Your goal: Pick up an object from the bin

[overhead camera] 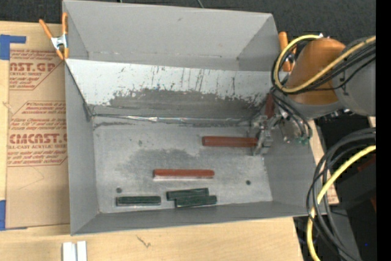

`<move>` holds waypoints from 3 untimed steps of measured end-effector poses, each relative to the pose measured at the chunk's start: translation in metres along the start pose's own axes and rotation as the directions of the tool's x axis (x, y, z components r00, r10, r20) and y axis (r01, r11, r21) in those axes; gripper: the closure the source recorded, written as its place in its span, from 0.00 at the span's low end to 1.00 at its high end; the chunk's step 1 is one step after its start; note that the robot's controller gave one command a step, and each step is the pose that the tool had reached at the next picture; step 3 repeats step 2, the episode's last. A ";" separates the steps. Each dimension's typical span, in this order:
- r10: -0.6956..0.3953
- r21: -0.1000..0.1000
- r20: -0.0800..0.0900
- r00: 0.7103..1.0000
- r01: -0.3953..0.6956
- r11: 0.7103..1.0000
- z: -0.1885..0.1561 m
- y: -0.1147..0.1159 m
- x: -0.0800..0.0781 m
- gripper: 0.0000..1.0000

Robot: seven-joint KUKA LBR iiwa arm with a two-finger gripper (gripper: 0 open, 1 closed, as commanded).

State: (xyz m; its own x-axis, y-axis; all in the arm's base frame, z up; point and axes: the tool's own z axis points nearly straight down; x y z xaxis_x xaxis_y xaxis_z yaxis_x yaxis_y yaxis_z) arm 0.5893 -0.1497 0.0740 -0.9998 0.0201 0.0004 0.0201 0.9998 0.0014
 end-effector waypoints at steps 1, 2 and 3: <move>-0.032 0.004 0.009 0.999 0.032 0.999 0.001 0.012 0.031 1.00; -0.043 0.002 0.004 0.999 0.043 0.999 -0.134 0.037 0.039 1.00; -0.043 0.002 0.004 0.999 0.043 0.999 -0.134 0.037 0.039 1.00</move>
Offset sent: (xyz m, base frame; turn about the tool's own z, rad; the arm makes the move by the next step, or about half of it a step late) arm -0.0395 0.0372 0.1343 -0.0420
